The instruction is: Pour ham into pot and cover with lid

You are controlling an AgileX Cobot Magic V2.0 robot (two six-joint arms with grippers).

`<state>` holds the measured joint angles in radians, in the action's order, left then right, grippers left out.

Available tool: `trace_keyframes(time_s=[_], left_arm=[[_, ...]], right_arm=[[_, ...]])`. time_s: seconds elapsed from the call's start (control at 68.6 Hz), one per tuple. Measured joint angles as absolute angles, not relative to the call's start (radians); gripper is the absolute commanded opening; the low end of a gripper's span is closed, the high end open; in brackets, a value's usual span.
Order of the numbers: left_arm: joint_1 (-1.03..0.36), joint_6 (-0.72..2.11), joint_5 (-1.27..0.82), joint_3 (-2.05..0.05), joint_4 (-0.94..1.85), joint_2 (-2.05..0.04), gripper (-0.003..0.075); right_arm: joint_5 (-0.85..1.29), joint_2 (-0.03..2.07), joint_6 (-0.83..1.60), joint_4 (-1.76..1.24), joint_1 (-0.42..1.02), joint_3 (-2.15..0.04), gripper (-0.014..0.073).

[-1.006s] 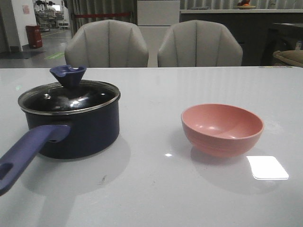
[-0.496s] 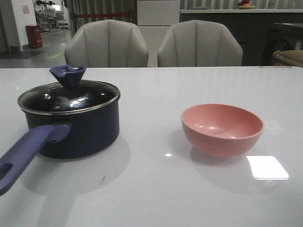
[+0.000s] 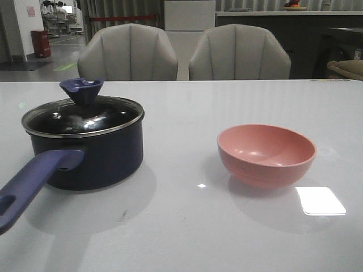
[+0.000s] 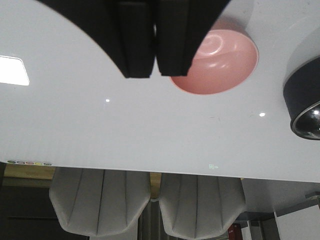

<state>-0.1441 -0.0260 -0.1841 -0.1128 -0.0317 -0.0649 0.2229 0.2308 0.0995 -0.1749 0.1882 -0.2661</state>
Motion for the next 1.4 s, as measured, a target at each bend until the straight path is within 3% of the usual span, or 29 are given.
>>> trace_keyframes(time_s=[0.131, 0.306, 1.4], left_arm=[[-0.058, -0.037, -0.083, 0.002, -0.041, -0.007, 0.0120], [0.006, -0.060, -0.056, 0.005, -0.046, 0.004, 0.0120], [0.009, -0.068, -0.056, 0.005, -0.046, 0.004, 0.0120]], right_arm=[[0.223, 0.231, 0.099, -0.175, 0.188, -0.266, 0.0153], [0.223, 0.231, 0.099, -0.175, 0.188, -0.266, 0.0153], [0.223, 0.231, 0.099, -0.175, 0.188, -0.266, 0.0153]])
